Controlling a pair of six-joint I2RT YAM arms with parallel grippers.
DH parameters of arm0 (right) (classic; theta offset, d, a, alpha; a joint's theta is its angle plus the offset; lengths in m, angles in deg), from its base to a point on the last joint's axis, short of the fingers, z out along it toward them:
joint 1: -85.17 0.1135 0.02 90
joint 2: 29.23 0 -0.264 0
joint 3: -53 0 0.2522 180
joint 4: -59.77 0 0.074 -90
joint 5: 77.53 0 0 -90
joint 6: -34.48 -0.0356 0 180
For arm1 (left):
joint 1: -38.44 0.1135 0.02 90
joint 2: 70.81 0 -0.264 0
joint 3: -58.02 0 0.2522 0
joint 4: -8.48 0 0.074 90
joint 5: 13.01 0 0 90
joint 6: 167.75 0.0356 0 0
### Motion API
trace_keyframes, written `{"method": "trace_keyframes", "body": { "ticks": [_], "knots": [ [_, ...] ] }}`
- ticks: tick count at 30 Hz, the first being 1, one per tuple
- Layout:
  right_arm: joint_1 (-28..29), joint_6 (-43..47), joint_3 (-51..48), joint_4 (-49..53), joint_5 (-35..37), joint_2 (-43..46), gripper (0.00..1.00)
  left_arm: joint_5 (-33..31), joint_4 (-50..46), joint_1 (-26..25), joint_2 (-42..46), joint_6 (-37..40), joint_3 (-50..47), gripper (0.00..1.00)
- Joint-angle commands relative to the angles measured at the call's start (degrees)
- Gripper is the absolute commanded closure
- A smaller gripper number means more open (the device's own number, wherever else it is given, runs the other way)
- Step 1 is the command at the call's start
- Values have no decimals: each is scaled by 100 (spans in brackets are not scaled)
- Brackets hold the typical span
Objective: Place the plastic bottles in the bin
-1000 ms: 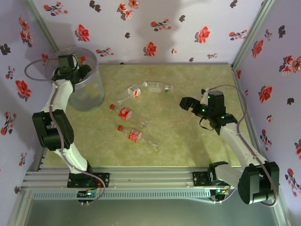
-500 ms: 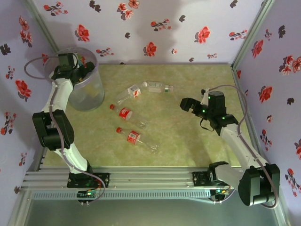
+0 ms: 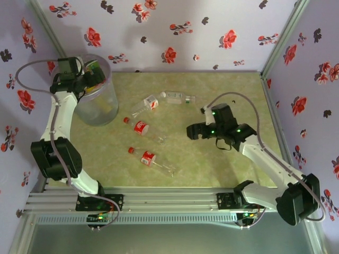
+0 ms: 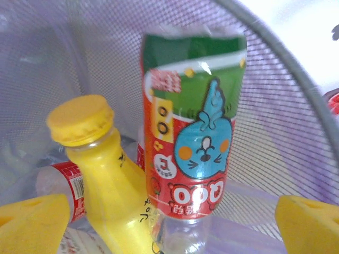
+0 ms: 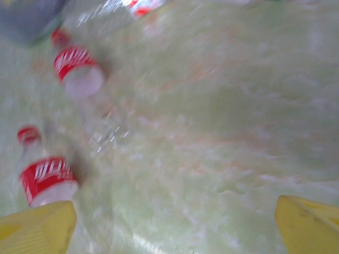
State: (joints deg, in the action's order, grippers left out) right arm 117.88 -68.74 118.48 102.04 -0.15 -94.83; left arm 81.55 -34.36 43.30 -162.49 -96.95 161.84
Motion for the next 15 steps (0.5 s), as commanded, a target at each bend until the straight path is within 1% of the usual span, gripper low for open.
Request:
{"method": "trace_keyframes", "body": {
  "ticks": [1, 4, 7, 9, 12, 15],
  "knots": [
    [863, 681, 307, 757, 226, -260, 7, -115, -320, -20, 247, 261, 267, 0],
    [1718, 720, 411, 957, 504, -574, 12, -192, -426, -20, 297, 346, 320, 0],
    [2371, 582, 467, 884, 721, -949, 13, -232, -377, 19, 339, 343, 362, 0],
    [2685, 483, 480, 678, 774, -1216, 13, -234, -446, 32, 272, 350, 500, 0],
    [3047, 477, 579, 451, 1021, -1667, 10, -227, -556, 54, 194, 391, 772, 0],
    [3159, 456, 677, 230, 1171, -2083, 6, -233, -623, 100, 206, 400, 1019, 0]
  ]
}}
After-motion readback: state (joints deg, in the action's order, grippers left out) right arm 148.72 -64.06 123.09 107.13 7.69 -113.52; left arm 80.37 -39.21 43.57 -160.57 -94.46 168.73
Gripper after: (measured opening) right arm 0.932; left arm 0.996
